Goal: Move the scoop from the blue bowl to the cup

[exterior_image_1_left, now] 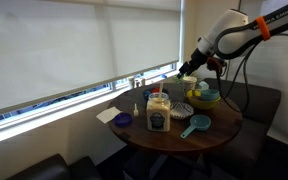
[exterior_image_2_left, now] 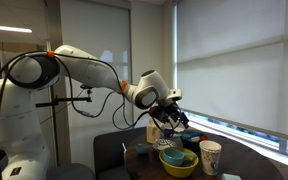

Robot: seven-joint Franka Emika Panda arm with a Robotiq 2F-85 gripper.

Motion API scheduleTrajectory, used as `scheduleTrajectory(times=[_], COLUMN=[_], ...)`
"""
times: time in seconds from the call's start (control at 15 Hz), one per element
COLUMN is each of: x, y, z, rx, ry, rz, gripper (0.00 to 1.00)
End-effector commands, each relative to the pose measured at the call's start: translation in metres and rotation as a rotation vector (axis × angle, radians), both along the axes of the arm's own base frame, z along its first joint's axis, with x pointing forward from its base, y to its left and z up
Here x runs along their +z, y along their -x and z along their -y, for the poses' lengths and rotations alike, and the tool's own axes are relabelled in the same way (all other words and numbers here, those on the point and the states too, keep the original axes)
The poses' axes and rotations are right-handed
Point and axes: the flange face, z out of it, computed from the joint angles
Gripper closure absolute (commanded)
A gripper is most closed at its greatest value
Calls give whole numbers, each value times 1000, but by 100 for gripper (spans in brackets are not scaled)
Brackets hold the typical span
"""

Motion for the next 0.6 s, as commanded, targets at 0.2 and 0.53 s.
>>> scheduleTrajectory(times=[0.2,0.53], x=[-24,-41], y=[-25,-27], z=[-23,-23], rx=[32,26], ry=[-135,-130], rz=[-258,-308], gripper=[0,0])
